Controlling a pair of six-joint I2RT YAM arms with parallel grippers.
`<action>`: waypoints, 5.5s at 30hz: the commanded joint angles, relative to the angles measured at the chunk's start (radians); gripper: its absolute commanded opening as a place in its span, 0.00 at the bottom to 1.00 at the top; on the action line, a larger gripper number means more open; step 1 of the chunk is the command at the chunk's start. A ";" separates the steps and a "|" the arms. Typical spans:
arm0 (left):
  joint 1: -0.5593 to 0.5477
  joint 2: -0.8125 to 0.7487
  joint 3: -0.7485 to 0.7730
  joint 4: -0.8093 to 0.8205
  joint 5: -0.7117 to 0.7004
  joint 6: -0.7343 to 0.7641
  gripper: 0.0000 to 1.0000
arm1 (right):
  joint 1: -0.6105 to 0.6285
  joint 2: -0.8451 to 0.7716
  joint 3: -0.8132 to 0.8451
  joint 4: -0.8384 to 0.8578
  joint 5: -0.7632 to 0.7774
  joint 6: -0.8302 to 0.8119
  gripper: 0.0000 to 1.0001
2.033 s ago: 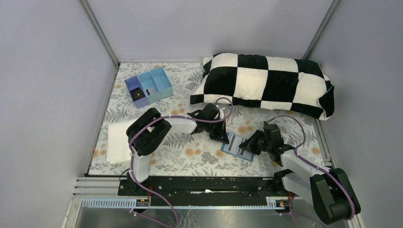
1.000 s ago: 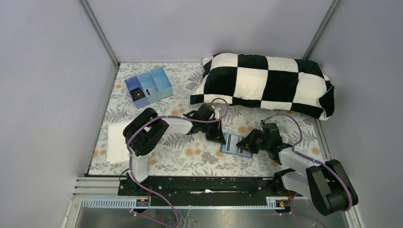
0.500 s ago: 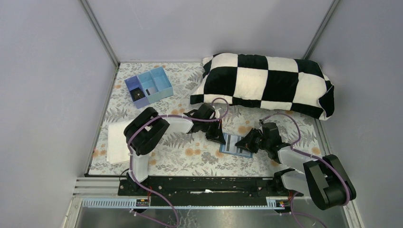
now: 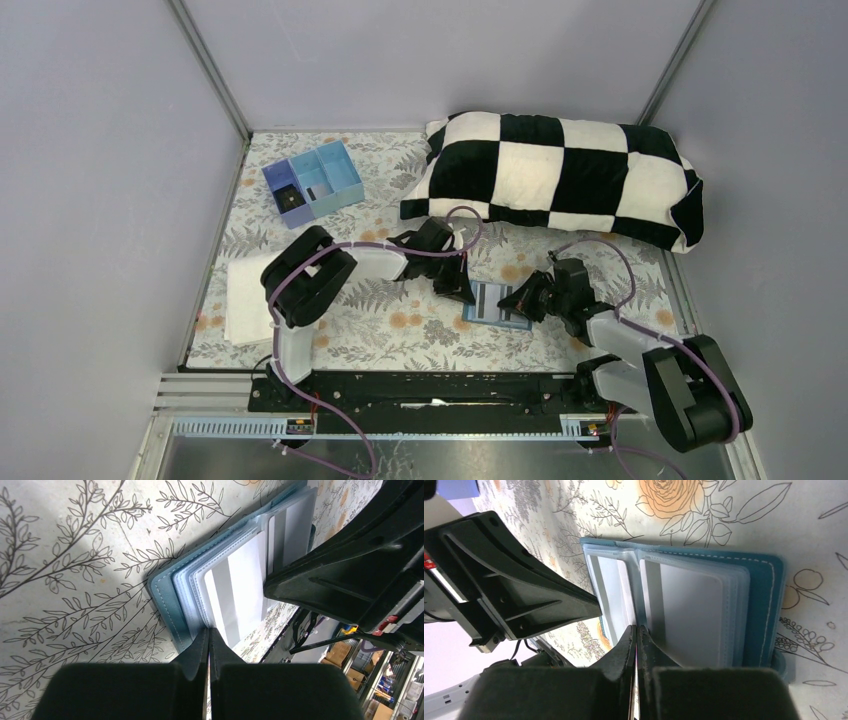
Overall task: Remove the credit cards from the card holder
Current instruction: Remove the credit card from the card holder.
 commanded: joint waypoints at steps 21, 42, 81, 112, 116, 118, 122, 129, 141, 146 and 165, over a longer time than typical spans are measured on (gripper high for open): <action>-0.001 -0.071 -0.081 -0.005 -0.115 0.030 0.00 | 0.007 -0.200 -0.021 -0.171 0.104 -0.031 0.00; 0.008 -0.105 -0.052 -0.088 -0.136 0.108 0.00 | 0.007 -0.329 -0.042 -0.280 0.167 -0.055 0.00; -0.076 0.097 0.221 -0.004 0.027 0.069 0.28 | 0.007 -0.423 -0.040 -0.384 0.204 -0.057 0.07; -0.060 0.020 0.086 0.174 0.038 -0.070 0.25 | 0.006 -0.392 -0.035 -0.405 0.246 -0.052 0.50; -0.061 0.034 0.087 0.116 0.006 -0.051 0.25 | 0.007 -0.399 -0.036 -0.417 0.250 -0.047 0.51; -0.063 0.039 0.081 0.102 -0.002 -0.040 0.25 | 0.007 -0.404 -0.036 -0.421 0.251 -0.047 0.51; -0.064 0.055 0.060 0.108 -0.022 -0.059 0.23 | 0.007 -0.417 -0.040 -0.437 0.273 -0.038 0.59; -0.067 0.090 0.065 0.094 -0.033 -0.055 0.22 | 0.007 -0.425 -0.027 -0.455 0.283 -0.040 0.63; -0.035 0.089 0.059 0.091 -0.058 -0.040 0.21 | 0.007 -0.416 0.020 -0.450 0.217 -0.023 0.63; -0.036 0.065 0.108 0.023 -0.049 -0.015 0.20 | 0.007 -0.409 0.046 -0.493 0.262 -0.038 0.63; -0.070 0.151 0.203 0.032 0.022 -0.065 0.20 | 0.007 -0.402 0.016 -0.480 0.266 -0.049 0.62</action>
